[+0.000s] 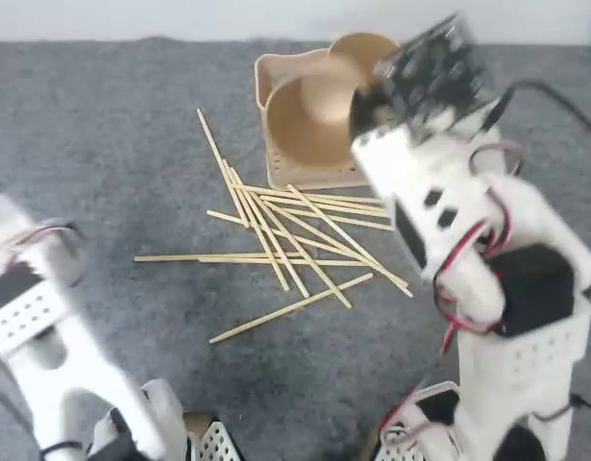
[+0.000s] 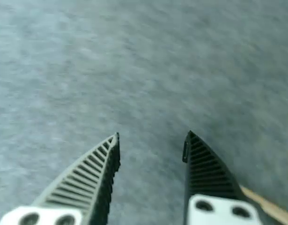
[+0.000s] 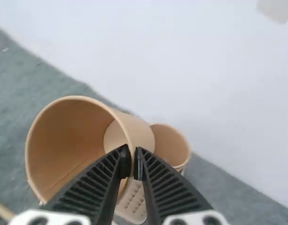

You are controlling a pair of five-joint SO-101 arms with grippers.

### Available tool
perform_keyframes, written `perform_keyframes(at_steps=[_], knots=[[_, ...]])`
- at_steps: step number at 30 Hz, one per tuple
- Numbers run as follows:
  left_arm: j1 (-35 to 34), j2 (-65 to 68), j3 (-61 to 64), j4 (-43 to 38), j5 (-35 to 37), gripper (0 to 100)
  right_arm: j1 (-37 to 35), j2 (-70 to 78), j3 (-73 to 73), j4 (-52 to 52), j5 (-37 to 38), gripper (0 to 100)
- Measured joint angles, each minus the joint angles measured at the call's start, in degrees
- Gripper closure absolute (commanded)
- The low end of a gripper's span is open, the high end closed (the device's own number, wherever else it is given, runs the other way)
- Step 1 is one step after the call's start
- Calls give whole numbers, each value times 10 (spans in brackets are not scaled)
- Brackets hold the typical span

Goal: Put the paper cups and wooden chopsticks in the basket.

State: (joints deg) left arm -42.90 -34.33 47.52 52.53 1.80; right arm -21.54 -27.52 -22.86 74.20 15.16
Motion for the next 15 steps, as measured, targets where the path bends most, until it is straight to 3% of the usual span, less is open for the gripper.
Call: perform_keyframes(at_steps=[7,15], knots=[[97,-40,48,35,0,788,64,152,-167,0,-62,991],[122,-41,126,-36,-2,789,96,284,-261,0,-134,991]])
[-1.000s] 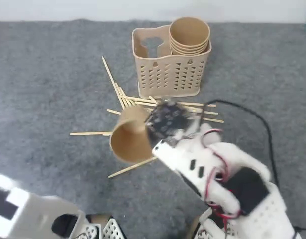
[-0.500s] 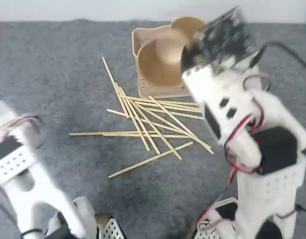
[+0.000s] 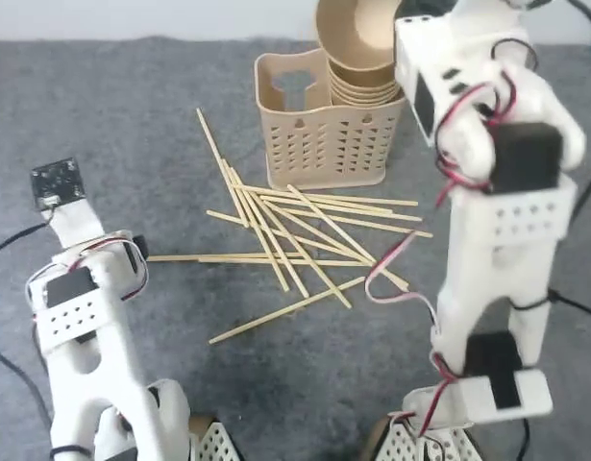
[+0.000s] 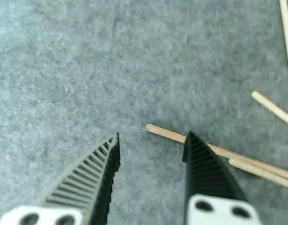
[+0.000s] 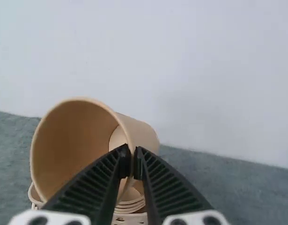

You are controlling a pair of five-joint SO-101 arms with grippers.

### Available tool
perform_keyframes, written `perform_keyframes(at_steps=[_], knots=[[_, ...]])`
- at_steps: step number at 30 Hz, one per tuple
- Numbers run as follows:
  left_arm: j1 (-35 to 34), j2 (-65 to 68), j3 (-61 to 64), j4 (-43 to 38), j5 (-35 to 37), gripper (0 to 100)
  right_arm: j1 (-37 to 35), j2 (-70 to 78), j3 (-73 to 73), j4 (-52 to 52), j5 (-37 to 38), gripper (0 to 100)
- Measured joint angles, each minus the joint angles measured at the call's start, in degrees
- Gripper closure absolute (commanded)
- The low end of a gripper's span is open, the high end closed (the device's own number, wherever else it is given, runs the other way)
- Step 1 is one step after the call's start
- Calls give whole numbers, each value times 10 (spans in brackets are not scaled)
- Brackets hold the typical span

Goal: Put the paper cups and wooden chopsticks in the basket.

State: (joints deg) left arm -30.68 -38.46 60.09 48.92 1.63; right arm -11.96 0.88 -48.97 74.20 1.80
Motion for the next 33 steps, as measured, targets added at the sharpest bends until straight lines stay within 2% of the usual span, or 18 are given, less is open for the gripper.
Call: perform_keyframes(at_steps=[20,22,25,27,33], knots=[[2,-4,5,-2,-5,789,22,102,-7,60,-72,986],[2,-4,5,-2,-6,789,19,102,-7,62,-84,932],[2,-4,5,-2,-6,789,19,102,-7,62,-98,777],[2,-4,5,-2,-6,789,20,102,-7,62,-120,710],[3,-4,23,-26,-7,789,20,102,-26,62,-127,744]])
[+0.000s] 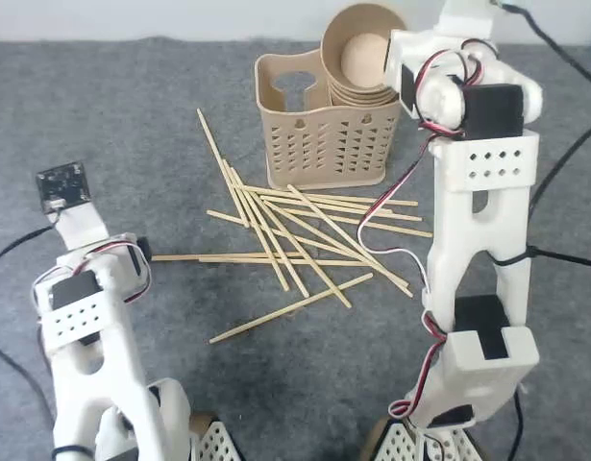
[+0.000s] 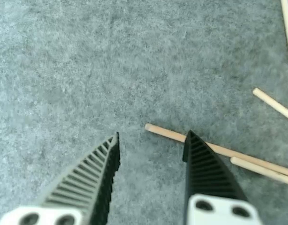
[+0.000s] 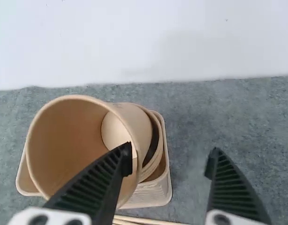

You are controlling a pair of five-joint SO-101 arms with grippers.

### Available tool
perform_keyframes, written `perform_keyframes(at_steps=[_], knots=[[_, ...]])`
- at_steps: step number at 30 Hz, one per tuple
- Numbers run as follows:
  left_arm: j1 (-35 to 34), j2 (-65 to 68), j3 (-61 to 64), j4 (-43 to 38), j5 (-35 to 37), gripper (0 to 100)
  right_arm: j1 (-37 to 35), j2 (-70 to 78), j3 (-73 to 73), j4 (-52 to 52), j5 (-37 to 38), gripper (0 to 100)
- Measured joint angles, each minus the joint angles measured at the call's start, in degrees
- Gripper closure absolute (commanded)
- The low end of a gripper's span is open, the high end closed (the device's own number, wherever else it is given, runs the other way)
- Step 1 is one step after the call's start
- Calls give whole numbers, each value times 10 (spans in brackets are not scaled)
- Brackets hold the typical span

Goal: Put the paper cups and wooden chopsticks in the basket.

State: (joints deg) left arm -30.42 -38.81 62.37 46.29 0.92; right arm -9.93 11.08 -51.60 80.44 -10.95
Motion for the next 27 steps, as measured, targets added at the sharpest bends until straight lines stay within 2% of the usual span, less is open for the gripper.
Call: perform_keyframes(at_steps=[6,11,14,17,23,27], knots=[[1,0,0,-2,-2,789,-2,-46,-81,52,0,760],[1,0,0,-2,-2,790,-1,-129,-121,170,0,987],[1,0,0,-2,-2,790,-7,-168,-115,200,11,976],[13,0,4,-2,-4,791,-14,-215,-56,200,43,988],[62,0,4,22,-31,870,-71,-307,122,200,45,991],[79,0,4,38,-32,874,-85,-360,256,179,45,991]])
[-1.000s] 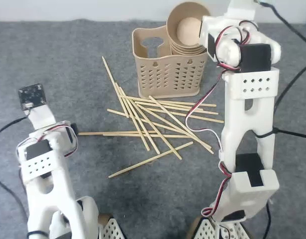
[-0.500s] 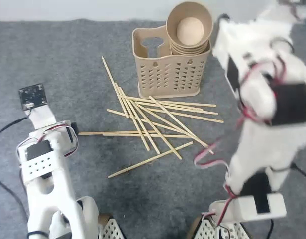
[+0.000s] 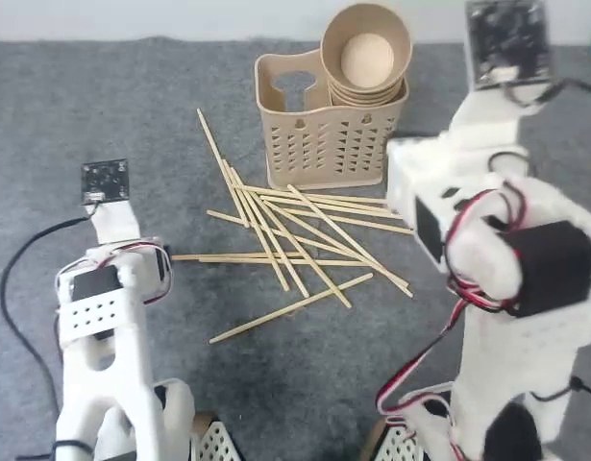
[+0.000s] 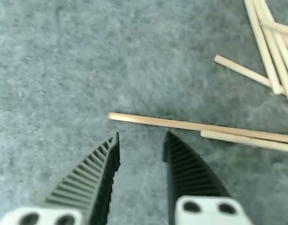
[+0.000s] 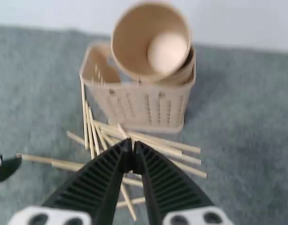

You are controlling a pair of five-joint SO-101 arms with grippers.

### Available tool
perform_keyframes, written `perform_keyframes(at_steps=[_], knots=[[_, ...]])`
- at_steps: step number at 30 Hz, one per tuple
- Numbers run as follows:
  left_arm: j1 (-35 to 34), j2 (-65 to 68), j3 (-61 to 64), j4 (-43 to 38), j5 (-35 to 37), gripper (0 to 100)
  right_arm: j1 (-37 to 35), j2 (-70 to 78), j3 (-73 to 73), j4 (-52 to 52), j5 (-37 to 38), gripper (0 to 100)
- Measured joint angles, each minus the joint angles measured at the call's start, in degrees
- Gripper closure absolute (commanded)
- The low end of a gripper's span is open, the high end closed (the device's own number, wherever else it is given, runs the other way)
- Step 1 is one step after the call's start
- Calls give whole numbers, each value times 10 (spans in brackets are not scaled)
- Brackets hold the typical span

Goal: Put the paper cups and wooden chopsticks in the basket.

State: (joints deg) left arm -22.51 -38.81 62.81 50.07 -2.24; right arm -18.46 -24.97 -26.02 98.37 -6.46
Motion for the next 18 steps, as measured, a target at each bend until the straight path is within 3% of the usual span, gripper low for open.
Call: perform_keyframes(at_steps=[9,18], knots=[[8,0,2,-4,-2,874,-9,-50,340,-243,0,991],[8,0,6,-8,-3,873,-15,-48,389,-407,3,991]])
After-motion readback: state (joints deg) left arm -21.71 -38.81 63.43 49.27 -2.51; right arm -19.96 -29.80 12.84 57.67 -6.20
